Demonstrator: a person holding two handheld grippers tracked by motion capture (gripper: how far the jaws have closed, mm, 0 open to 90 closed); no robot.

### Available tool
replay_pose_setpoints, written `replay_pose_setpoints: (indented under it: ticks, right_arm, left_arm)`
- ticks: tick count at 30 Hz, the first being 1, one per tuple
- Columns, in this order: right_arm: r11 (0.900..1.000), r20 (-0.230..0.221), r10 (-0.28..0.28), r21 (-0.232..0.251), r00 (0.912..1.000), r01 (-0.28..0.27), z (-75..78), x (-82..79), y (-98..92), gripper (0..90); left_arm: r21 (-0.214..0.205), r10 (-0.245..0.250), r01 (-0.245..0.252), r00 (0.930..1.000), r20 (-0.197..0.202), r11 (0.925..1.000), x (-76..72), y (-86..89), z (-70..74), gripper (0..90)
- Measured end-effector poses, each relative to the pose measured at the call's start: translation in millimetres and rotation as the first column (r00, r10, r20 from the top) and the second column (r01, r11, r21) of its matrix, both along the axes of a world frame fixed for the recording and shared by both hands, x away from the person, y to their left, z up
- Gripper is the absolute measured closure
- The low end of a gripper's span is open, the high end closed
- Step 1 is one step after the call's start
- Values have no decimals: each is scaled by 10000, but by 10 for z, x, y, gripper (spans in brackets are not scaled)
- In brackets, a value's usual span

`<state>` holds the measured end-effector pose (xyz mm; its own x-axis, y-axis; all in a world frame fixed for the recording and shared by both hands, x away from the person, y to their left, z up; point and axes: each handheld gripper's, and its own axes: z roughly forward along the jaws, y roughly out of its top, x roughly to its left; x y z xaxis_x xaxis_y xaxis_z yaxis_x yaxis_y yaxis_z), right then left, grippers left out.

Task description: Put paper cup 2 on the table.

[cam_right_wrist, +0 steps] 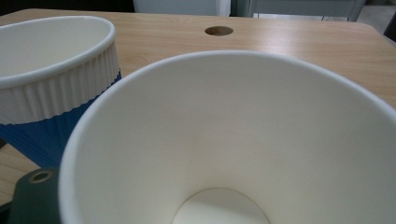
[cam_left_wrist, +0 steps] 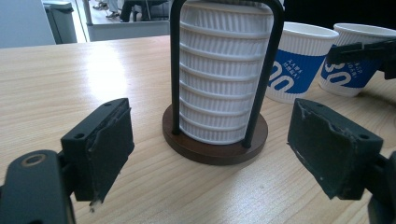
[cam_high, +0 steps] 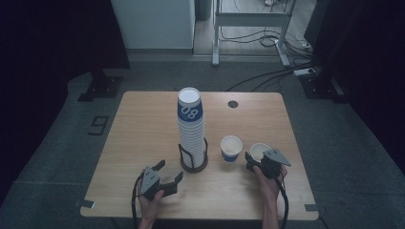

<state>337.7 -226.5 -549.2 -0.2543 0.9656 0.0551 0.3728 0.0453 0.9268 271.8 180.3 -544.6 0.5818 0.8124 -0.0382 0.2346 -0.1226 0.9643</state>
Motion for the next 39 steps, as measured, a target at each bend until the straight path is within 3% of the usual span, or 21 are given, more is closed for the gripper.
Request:
replay_pose_setpoints:
  ticks: [6,12,18,23,27,30,33,39]
  right_arm:
    - [9998,-361,-61,181,9993,68,9,-91,32,132]
    - [9985,-505,-495,205,9975,506,-3,-217,37,133]
    - [9977,-348,-593,320,9976,604,-4,-413,52,132]
    - [9937,21,-1075,312,9942,1074,-4,-631,81,133]
    - [9930,340,-1121,409,9931,1107,-5,-804,154,136]
    - [9935,656,-1002,615,9928,962,-1,-937,237,153]
    - [9953,1022,-336,933,9942,240,16,-1001,338,148]
    - [9919,1694,943,682,9810,-1071,49,-998,693,139]
  left_arm:
    - [-15,-9,9,10000,9,10000,-1,1,0,144]
    - [-29,-6,6,10000,8,10000,0,1,-1,144]
    - [28,-6,6,10000,17,10000,-2,-4,0,145]
    - [32,23,-23,10000,26,10000,-4,-8,-1,145]
    - [0,12,-12,10000,25,10000,-10,-6,-1,144]
    - [-10,9,-9,10000,25,10000,-17,-4,-1,145]
    - [34,42,-42,10000,44,10000,-24,-9,-1,145]
    - [125,79,-80,10000,46,9999,-54,-18,0,144]
